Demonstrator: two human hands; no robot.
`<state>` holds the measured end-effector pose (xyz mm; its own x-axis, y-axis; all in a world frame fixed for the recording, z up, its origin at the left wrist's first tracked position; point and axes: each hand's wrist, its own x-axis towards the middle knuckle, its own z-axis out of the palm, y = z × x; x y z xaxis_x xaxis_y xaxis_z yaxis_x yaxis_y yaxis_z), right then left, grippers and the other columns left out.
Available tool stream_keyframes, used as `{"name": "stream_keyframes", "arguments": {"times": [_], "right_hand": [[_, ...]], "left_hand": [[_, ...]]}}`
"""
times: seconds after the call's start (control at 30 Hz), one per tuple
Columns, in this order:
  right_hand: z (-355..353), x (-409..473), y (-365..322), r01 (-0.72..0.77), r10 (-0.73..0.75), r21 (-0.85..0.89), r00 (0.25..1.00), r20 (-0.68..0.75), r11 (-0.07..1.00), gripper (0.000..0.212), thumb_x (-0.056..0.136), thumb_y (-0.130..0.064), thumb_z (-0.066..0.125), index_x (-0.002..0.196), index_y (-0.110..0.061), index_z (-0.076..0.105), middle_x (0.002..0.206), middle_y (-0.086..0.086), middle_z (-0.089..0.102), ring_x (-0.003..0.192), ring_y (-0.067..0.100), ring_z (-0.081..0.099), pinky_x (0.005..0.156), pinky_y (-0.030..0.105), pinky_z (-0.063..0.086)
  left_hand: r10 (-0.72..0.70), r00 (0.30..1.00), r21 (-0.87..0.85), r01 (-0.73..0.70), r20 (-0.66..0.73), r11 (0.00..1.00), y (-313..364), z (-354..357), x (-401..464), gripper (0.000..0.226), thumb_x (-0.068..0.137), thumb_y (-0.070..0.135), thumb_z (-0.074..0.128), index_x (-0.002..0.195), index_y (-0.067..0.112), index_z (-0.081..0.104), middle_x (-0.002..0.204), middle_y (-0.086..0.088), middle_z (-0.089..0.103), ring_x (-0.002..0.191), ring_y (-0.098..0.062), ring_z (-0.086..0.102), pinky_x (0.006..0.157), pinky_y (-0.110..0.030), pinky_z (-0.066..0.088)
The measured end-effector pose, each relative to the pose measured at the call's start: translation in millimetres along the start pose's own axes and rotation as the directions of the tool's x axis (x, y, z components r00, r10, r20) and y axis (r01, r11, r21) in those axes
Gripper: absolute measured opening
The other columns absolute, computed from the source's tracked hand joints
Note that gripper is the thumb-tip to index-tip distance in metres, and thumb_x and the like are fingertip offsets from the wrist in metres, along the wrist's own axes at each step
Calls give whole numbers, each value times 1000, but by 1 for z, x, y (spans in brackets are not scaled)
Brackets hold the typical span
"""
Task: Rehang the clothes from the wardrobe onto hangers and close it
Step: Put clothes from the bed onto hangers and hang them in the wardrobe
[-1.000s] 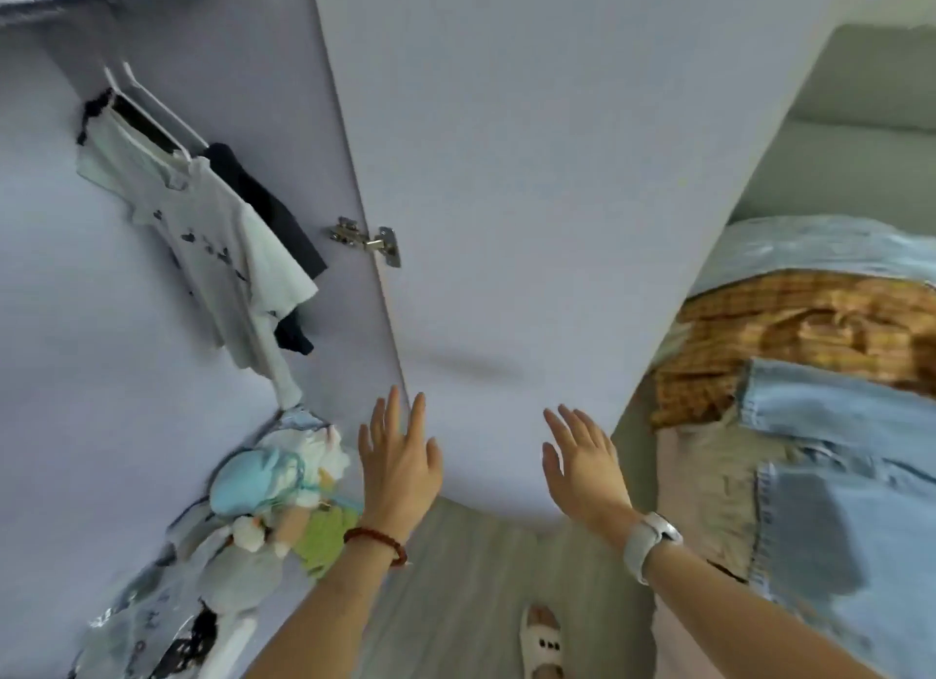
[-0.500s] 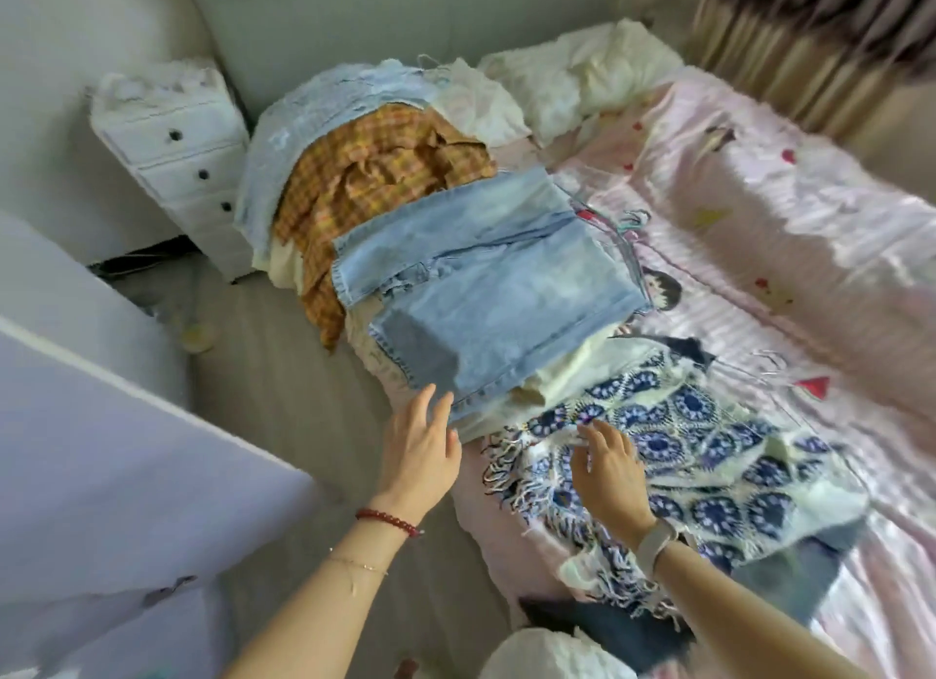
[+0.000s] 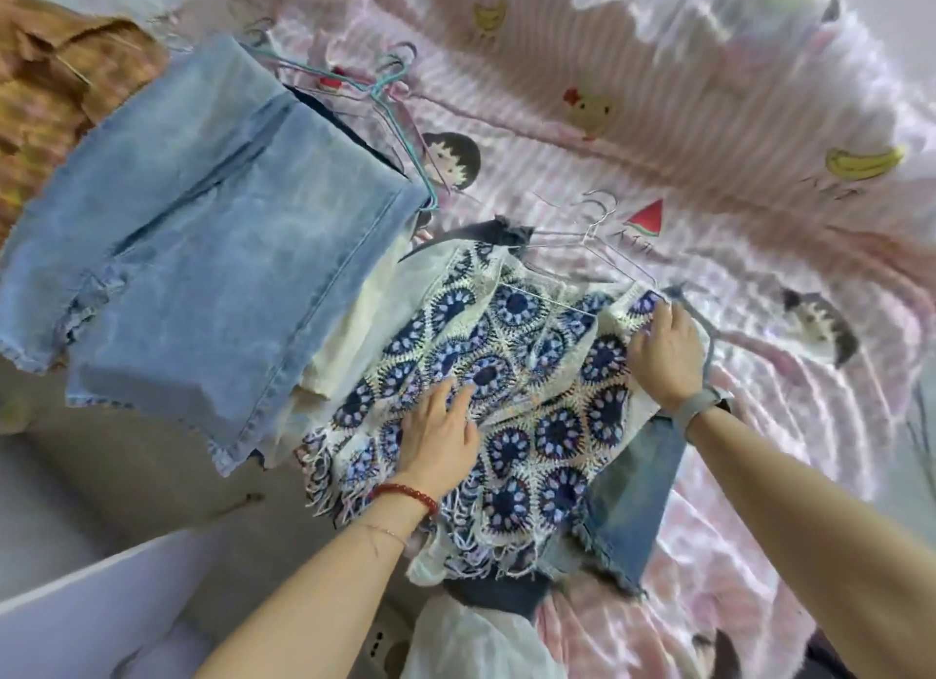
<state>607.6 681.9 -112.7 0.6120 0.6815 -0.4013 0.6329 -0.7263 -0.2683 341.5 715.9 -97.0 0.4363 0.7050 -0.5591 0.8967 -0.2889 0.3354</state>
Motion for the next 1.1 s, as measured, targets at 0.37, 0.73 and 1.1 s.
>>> {"name": "stream_keyframes", "arguments": {"times": [0.37,0.73,1.1], "right_hand": [[20,64,-3,-93,90,-53,995,-49,994,36,89,-28,39,118,-7,44,125,20,43,117,34,37,96,47,29],[26,9,1,180,-120,225,959,-258,957,29,98,-24,33,96,0,48,90,16,51,63,28,46,51,34,33],[9,-27,30,252,-192,95,891,-412,963,32,90,-32,47,73,-7,57,50,8,56,43,26,53,43,27,34]], "left_hand": [[-75,996,72,77,-39,994,-7,-13,42,55,95,26,38,146,21,18,155,-4,9,142,-20,10,113,-39,13],[46,985,63,-36,-167,997,15,-62,94,65,94,21,40,148,24,4,156,-6,-3,143,-25,-1,113,-45,10],[137,974,254,-181,181,950,20,-82,117,37,100,38,23,98,19,54,96,-1,62,97,-23,59,98,-44,40]]}}
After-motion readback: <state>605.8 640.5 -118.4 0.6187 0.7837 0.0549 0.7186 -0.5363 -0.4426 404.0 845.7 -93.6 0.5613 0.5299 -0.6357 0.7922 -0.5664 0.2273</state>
